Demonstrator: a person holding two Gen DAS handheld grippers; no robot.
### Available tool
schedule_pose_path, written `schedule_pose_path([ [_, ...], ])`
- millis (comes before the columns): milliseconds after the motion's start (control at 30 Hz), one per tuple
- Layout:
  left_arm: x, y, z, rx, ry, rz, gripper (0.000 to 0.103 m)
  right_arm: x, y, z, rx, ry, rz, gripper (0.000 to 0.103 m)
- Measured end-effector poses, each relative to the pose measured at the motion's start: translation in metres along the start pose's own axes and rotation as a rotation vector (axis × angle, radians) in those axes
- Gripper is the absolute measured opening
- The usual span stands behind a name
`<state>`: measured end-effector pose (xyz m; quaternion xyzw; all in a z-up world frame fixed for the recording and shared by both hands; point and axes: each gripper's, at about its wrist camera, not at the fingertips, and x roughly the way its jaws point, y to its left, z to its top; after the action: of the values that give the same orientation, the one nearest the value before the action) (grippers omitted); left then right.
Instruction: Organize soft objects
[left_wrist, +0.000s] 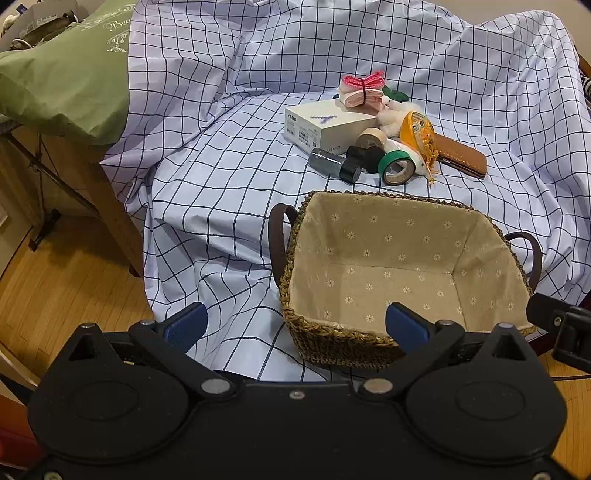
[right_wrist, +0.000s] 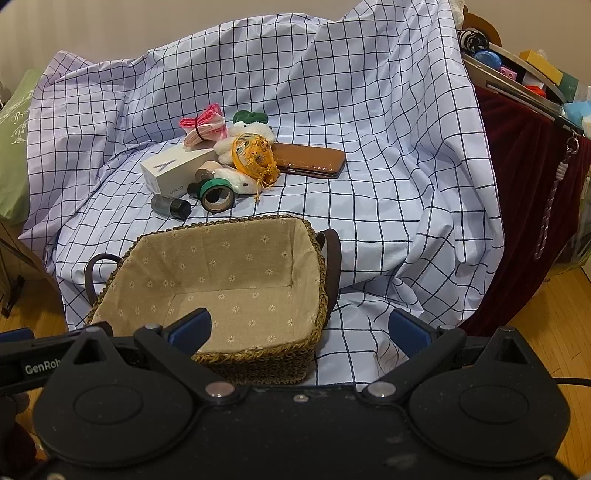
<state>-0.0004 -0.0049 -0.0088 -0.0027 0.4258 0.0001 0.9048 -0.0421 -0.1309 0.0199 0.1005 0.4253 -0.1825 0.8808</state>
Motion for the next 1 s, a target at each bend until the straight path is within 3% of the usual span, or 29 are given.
schedule_pose_path([
  [1000, 0.015, 0.001, 0.004, -0.005, 0.062, -0.016, 0.1, 0.012, 0.002, 0.001, -0.003, 0.022, 0.004, 0.102],
])
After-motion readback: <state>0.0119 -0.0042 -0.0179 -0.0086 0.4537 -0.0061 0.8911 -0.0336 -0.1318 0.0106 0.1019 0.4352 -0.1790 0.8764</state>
